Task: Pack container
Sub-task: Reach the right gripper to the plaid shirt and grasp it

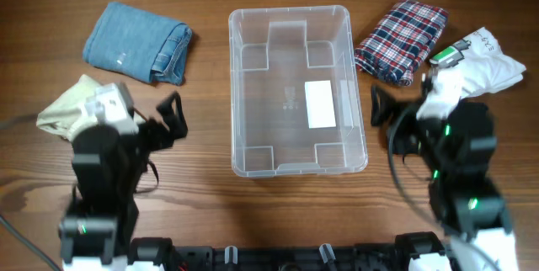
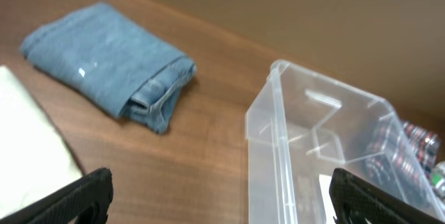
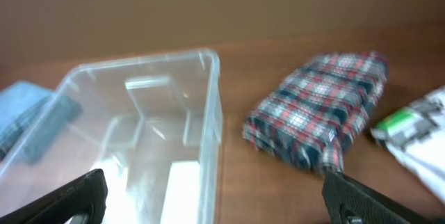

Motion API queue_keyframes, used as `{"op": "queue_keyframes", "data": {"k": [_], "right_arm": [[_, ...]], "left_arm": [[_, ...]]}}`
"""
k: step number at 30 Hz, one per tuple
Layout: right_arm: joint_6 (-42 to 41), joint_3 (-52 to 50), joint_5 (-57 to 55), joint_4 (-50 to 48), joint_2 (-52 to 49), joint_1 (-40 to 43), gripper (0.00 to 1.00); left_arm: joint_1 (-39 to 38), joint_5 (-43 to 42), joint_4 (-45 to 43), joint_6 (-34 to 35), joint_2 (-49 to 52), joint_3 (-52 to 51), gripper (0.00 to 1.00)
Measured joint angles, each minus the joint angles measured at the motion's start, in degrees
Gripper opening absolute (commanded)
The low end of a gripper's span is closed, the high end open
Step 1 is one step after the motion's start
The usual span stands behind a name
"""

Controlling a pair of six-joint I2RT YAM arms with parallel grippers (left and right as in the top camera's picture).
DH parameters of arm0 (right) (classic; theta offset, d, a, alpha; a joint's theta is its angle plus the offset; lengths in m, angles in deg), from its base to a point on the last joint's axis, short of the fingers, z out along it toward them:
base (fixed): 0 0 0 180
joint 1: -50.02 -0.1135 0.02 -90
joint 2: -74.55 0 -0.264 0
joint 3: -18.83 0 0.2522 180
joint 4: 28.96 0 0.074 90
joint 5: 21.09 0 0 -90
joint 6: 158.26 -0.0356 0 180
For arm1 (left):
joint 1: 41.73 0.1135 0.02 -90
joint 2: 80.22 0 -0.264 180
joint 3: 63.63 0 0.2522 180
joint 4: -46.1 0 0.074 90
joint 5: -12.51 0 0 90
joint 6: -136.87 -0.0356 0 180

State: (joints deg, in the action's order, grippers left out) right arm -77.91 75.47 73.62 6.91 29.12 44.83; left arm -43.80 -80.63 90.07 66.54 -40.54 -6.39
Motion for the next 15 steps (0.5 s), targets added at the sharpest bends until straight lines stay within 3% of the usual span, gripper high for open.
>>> {"op": "queue_keyframes", "data": {"k": [5,8,13,15], "right_arm": [[-0.2,26.6,0.2,21.7,-22.1,1.2,1.0],[-0.2,39.3,1.4,33.4,-32.3,2.8,1.0],[-0.2,42.6,-0.1,32.1,-37.1,3.6,1.0],[0.5,42.8,0.6,25.9,-39.9,6.7,1.0]], "left_arm": [[0.0,0.0,17.4,0.0,17.2,18.5,1.0],[0.0,0.0,23.1,-0.1,21.5,23.6,1.0],[0.0,0.0,23.7,-0.1,21.9,24.2,1.0],[0.0,0.0,23.4,-0.1,21.9,24.2,1.0]]}}
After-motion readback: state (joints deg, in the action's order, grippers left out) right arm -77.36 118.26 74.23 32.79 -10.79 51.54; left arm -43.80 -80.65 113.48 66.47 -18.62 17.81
